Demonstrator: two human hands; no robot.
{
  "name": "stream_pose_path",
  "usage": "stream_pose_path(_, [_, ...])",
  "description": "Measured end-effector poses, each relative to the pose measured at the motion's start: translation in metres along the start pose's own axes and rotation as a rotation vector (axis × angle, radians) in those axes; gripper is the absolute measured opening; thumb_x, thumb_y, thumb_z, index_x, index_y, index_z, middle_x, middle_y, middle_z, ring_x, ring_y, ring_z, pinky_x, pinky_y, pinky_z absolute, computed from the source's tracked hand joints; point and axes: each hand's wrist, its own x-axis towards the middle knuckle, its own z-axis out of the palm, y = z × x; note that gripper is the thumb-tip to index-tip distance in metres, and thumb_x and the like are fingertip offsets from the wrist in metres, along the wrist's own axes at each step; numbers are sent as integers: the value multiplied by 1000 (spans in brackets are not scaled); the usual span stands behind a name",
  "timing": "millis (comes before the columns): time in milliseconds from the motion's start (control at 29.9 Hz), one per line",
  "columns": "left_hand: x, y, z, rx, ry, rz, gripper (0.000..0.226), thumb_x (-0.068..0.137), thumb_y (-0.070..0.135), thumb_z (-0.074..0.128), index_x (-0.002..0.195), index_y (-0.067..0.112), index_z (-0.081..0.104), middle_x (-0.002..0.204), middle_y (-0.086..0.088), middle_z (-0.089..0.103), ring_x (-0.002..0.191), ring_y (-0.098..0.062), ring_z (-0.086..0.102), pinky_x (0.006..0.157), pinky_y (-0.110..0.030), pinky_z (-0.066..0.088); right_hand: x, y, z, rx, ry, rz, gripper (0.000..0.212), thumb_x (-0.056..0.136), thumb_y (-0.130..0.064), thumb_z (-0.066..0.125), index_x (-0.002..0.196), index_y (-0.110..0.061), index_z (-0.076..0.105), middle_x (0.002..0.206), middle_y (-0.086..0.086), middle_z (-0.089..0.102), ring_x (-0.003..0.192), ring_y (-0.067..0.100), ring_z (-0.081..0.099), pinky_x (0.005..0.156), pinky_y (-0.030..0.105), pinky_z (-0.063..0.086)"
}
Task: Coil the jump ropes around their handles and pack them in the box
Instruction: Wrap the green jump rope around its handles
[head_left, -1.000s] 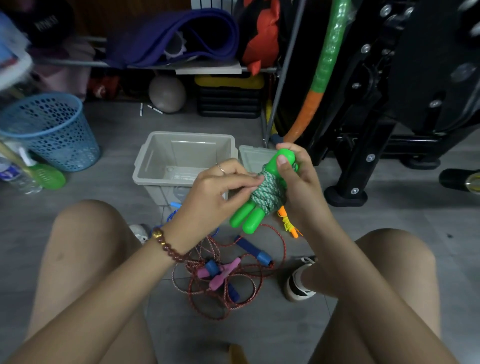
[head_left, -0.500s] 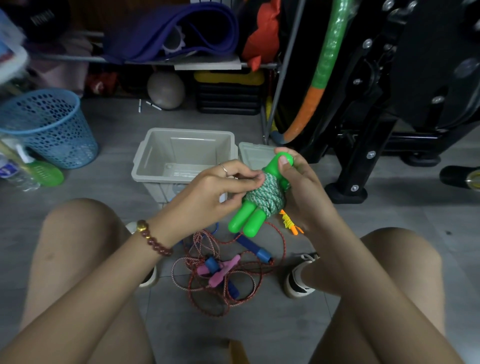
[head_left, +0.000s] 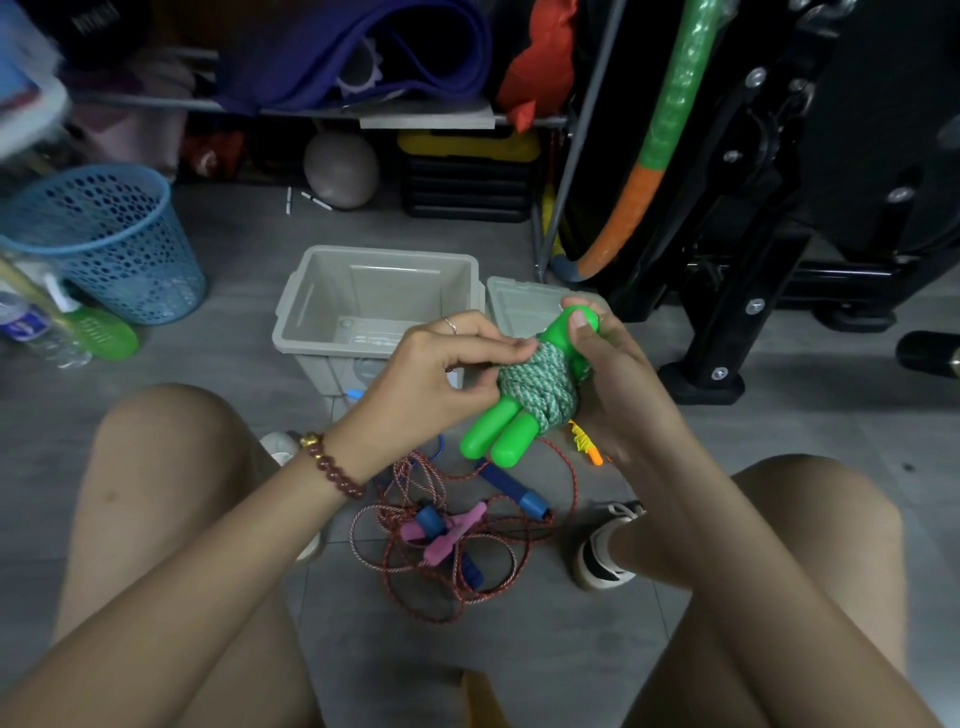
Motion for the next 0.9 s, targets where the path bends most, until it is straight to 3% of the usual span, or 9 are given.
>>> stream_pose_path(134, [-1,-3,-3,52,-51,52,37,79,-10,63,114,5,63,93,6,59,85,-6,59,78,-26,51,-1,-1,-2,2,3,7,12,100,-17,41,100,-19,52,84,5,46,74,18,52,70,36,51])
stream_pose_path(267, [-2,-2,-2,167,-88,114,28,82,-4,64,108,4,68,87,-4,61,76,-21,62,68,-41,52,1,5,0,-22,62,10,12,100,-17,42,102,-19,53,84,5,47,76,19,51,70,36,49])
stream_pose_path(367, [0,-2,-3,225,-95,144,17,85,2,64,101,3,71,82,-6,62,70,-21,62,62,-38,52,2,11,3,-82,111,-32,11,100,-16,43,102,-20,53,81,3,45,72,17,48,68,35,46])
stream_pose_path(568, [-2,-6,-6,212,-143,139,19,84,13,63,96,0,72,88,-7,65,81,-19,66,69,-37,54,2,15,7,-208,136,-131,15,97,-10,48,96,-22,56,76,0,45,66,15,43,65,34,42])
stream_pose_path(768, [-6,-3,-6,491,-182,228,16,85,11,59,90,1,70,86,-8,66,75,-23,65,65,-35,54,11,21,3,-299,166,-159,11,95,-9,51,100,-18,56,82,1,47,61,9,46,46,19,43])
stream_pose_path(902, [-10,-1,-6,585,-125,208,14,82,5,56,87,1,69,82,-9,66,68,-25,63,58,-36,53,14,30,8,-303,163,-116,16,95,-17,54,89,-31,60,98,8,42,75,19,47,52,30,46])
